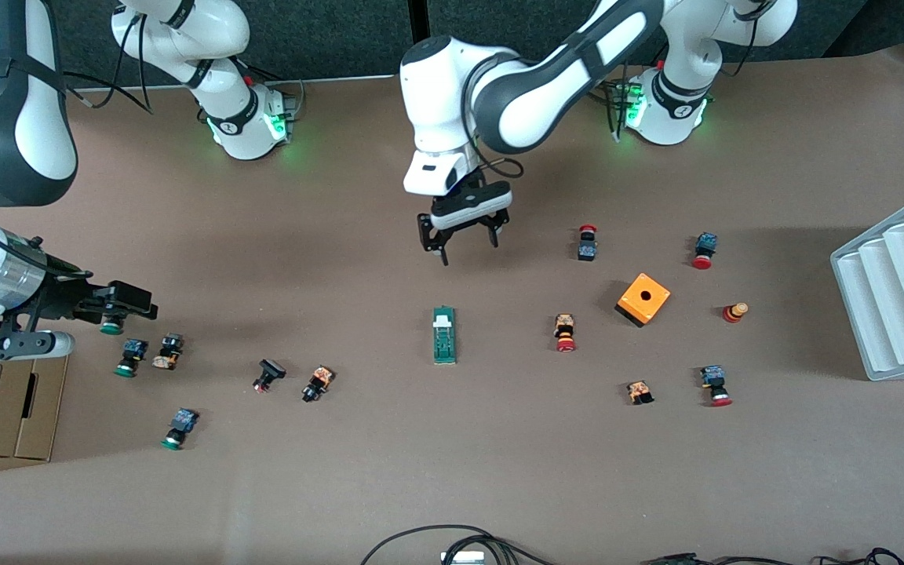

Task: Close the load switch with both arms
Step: 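Move the left gripper over the green load switch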

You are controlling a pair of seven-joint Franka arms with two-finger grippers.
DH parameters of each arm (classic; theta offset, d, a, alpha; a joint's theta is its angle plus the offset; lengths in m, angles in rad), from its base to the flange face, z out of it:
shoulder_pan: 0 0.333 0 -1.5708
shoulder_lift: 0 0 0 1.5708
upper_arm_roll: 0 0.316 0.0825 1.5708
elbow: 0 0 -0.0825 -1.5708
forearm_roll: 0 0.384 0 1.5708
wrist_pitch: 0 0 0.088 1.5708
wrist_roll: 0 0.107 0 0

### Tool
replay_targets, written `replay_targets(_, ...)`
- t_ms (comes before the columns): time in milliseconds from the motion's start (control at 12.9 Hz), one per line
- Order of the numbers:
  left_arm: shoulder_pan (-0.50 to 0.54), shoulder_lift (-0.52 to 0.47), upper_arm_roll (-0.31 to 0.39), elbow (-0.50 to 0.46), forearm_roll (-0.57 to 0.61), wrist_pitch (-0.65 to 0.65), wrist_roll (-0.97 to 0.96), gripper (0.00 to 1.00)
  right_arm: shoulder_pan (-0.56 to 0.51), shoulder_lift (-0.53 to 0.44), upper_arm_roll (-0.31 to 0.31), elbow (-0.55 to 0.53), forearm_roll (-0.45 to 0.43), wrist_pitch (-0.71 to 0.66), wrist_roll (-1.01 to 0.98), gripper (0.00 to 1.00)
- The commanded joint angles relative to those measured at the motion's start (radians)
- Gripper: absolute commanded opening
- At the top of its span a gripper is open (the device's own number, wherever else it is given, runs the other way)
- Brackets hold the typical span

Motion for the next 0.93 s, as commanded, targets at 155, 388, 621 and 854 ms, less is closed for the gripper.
replay_targets(155,-0.003,0.098,0.013,-0.044,0.218,0.177,-0.032,1.00,0.000,0.015,-0.002,0.017,-0.015,-0.001,-0.006,1.00)
replay_targets(388,-0.019,0.156,0.015,-0.056,0.425,0.176,-0.267,1.00,0.006,0.022,-0.002,0.017,-0.013,0.000,-0.006,1.00)
replay_targets(621,-0.069,0.246,0.015,-0.078,0.715,0.092,-0.603,1.00,0.033,0.042,0.003,0.017,-0.013,0.023,-0.006,1.00)
replay_targets(854,-0.105,0.335,0.016,-0.063,0.869,-0.022,-0.667,1.00,0.125,0.067,0.001,0.017,-0.071,0.078,-0.005,1.00)
